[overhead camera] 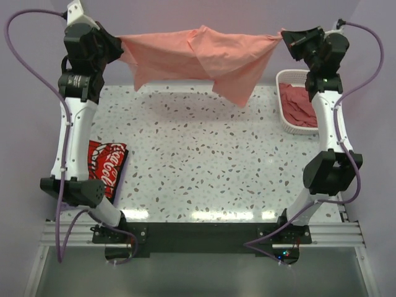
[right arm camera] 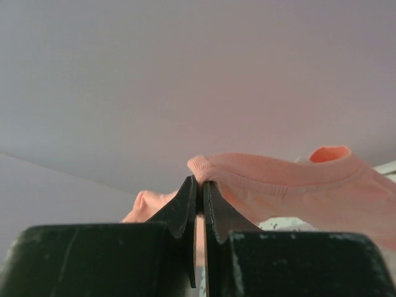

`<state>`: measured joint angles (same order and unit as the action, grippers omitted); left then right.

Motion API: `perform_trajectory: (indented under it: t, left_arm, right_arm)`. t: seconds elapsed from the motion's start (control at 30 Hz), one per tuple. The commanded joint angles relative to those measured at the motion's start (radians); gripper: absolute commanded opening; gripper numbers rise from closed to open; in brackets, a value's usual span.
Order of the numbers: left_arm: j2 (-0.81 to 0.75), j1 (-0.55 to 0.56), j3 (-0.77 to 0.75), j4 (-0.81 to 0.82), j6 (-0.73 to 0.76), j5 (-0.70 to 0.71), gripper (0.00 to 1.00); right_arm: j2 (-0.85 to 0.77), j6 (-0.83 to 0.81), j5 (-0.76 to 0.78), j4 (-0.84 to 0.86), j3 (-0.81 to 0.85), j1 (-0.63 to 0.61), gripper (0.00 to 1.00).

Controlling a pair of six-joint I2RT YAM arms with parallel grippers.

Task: Fold and stack the t-shirts
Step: Flatten the tshirt out

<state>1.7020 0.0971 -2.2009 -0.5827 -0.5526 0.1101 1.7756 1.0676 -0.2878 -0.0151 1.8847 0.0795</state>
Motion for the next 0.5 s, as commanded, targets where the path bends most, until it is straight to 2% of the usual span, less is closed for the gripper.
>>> perform_trajectory:
  t: [0.0,0.17,0.23,0.27,0.3,0.33,0.37,0.43,0.47]
  left_arm:
    - [-0.198,-0.020,0.251,0.156,0.033,-0.049,0.00]
    - [-0.383,-0.019,0.733,0.241,-0.038,-0.116,0.00]
    - [-0.418,-0.013,0.863,0.274,-0.075,-0.190,0.00]
    - [-0.448,-0.005,0.989,0.283,-0.090,-0.197,0.00]
    - [-0.461,0.007,1.050,0.308,-0.108,-0.204,0.00]
    - [-0.476,0.039,1.107,0.320,-0.130,-0.207,0.01]
    - [-0.479,0.053,1.195,0.319,-0.142,-0.190,0.16]
    - [-0.484,0.075,1.273,0.323,-0.183,-0.181,0.25]
    - [-0.485,0.076,1.338,0.323,-0.196,-0.187,0.35]
  right_arm:
    - [-0.110,0.068,-0.083,0.119,-0.069,0.061,0.00]
    - [-0.185,0.060,-0.195,0.054,-0.333,0.132,0.00]
    - [-0.194,0.008,-0.212,0.018,-0.467,0.146,0.00]
    - [-0.203,-0.013,-0.202,-0.033,-0.551,0.155,0.04]
    - [-0.205,-0.038,-0.194,-0.058,-0.588,0.158,0.10]
    - [-0.208,-0.087,-0.185,-0.083,-0.623,0.160,0.23]
    - [-0.214,-0.109,-0.183,-0.104,-0.659,0.160,0.30]
    - [-0.225,-0.168,-0.165,-0.101,-0.761,0.155,0.48]
    - [-0.231,-0.187,-0.159,-0.114,-0.791,0.151,0.50]
